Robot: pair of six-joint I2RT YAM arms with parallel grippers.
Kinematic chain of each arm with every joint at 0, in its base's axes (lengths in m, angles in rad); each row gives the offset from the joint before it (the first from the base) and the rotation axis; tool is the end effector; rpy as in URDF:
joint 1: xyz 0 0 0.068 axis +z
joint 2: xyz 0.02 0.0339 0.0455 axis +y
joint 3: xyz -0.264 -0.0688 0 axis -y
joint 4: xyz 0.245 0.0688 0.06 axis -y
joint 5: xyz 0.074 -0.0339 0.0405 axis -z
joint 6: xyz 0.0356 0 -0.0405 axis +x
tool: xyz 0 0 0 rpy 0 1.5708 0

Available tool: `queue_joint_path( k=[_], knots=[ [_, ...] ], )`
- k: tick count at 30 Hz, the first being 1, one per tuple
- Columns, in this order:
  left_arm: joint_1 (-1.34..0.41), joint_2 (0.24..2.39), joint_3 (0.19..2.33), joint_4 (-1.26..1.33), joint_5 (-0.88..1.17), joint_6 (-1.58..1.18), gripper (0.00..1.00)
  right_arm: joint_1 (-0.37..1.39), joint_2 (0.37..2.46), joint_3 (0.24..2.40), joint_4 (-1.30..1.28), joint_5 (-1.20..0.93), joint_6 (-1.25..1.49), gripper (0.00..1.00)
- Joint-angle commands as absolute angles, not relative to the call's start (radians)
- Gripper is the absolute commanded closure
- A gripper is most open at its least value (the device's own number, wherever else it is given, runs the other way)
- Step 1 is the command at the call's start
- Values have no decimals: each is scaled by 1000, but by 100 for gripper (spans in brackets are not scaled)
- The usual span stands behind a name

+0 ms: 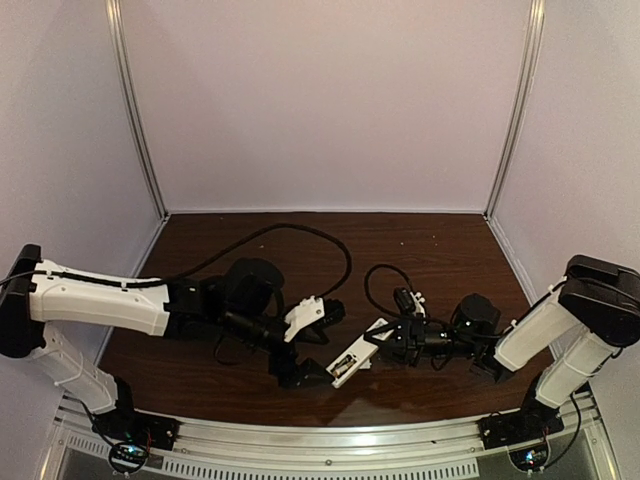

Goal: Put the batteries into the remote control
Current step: Load the battery into the battery compartment.

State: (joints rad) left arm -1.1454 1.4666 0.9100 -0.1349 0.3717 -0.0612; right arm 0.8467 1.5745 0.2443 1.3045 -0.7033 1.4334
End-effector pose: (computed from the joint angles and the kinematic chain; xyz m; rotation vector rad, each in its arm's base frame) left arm 0.1181 -0.2921 0.2292 1.4330 1.9641 -1.0213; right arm 0.1409 0.1941 0.1513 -0.1089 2.1724 2.1276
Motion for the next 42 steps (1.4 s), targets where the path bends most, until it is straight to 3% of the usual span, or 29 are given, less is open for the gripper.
queue_joint_path(
  k=[1, 7, 12, 17, 42],
  knots=[
    [-1141, 1344, 868, -73, 357, 89, 10, 853, 1548, 271, 1479, -725, 1400, 100],
    [-1170, 1244, 845, -103, 357, 336, 22, 855, 1527, 297, 1378, -774, 1380, 100],
    [-1225, 1288, 931, -237, 330, 518, 46, 860, 1490, 325, 1238, -816, 1326, 100],
    [-1297, 1354, 997, -316, 262, 600, 59, 865, 1472, 342, 1159, -836, 1304, 100],
    [-1353, 1437, 1049, -358, 235, 655, 75, 890, 1509, 348, 1168, -848, 1310, 100]
  ],
)
